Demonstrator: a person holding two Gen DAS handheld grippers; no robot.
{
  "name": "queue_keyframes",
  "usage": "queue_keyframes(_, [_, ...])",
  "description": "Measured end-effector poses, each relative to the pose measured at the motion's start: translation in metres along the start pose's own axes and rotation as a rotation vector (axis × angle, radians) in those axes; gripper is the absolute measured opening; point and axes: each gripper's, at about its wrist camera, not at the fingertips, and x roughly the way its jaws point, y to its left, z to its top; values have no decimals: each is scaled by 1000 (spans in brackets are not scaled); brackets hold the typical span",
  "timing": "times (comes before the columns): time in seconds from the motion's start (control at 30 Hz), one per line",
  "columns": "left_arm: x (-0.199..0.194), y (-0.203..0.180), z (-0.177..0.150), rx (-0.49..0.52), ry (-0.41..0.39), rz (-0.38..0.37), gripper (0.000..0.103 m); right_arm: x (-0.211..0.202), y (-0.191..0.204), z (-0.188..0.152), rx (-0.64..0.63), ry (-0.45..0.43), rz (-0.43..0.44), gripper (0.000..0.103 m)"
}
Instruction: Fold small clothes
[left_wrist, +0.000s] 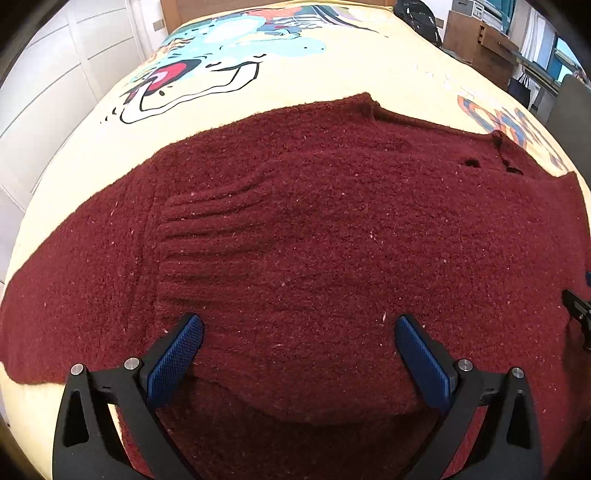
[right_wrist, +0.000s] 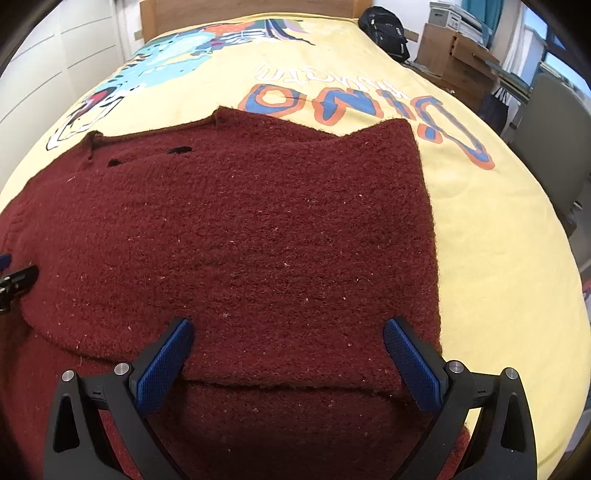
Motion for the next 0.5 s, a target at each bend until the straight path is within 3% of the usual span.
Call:
queue_keyframes(0.1, [-6, 2, 1, -11, 16, -17, 102, -11, 3, 8, -33, 43, 13, 103])
queue_keyframes(0.2, [-24, 15, -2, -53, 9, -56, 102, -33, 5, 9, -48, 24, 18, 103])
queue_keyframes(0.33, [-53, 64, -11, -158, -13, -60, 102, -68, 5, 3, -55, -13, 35, 103])
queue_keyframes(0.5, [-79, 154, -25, -319, -24, 58, 102, -91, 6, -9, -41, -28, 33, 103])
